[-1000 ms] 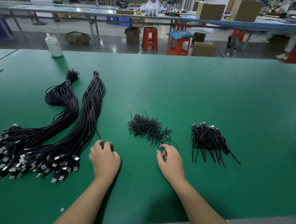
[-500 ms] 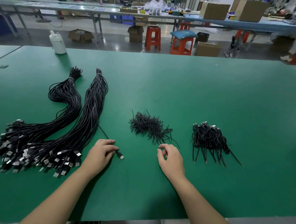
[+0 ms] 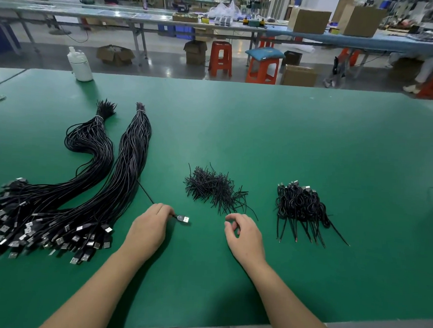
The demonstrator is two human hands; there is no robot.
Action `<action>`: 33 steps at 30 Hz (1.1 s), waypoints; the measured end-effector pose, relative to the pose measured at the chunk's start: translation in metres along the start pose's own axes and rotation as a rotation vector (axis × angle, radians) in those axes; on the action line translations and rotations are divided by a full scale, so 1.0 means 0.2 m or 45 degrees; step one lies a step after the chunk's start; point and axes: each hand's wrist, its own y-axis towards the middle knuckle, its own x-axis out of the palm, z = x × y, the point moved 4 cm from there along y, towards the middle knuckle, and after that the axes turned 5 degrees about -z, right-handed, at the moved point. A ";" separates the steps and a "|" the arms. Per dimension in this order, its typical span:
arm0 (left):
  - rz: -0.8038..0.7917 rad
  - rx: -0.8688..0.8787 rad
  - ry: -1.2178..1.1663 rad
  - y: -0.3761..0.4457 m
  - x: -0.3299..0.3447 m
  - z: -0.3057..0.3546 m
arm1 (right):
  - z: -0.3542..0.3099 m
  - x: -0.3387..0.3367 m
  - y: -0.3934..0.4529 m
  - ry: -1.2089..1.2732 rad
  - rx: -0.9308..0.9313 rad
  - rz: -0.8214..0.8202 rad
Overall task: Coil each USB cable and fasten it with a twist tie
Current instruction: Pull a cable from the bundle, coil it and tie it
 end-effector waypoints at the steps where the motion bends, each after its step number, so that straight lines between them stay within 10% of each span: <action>1: 0.004 -0.025 -0.022 0.00 0.01 0.02 | 0.00 0.00 0.00 0.011 -0.004 -0.002; 12: -0.155 0.086 -0.506 -0.21 0.16 0.62 | -0.02 -0.01 0.00 0.016 0.009 -0.004; 22: -0.038 -0.730 -1.569 -0.11 0.21 0.50 | -0.05 0.00 -0.03 -0.105 -0.084 -0.150; 33: -0.172 -0.728 -1.996 -0.14 0.22 0.46 | -0.17 0.10 -0.13 0.161 -0.136 -0.183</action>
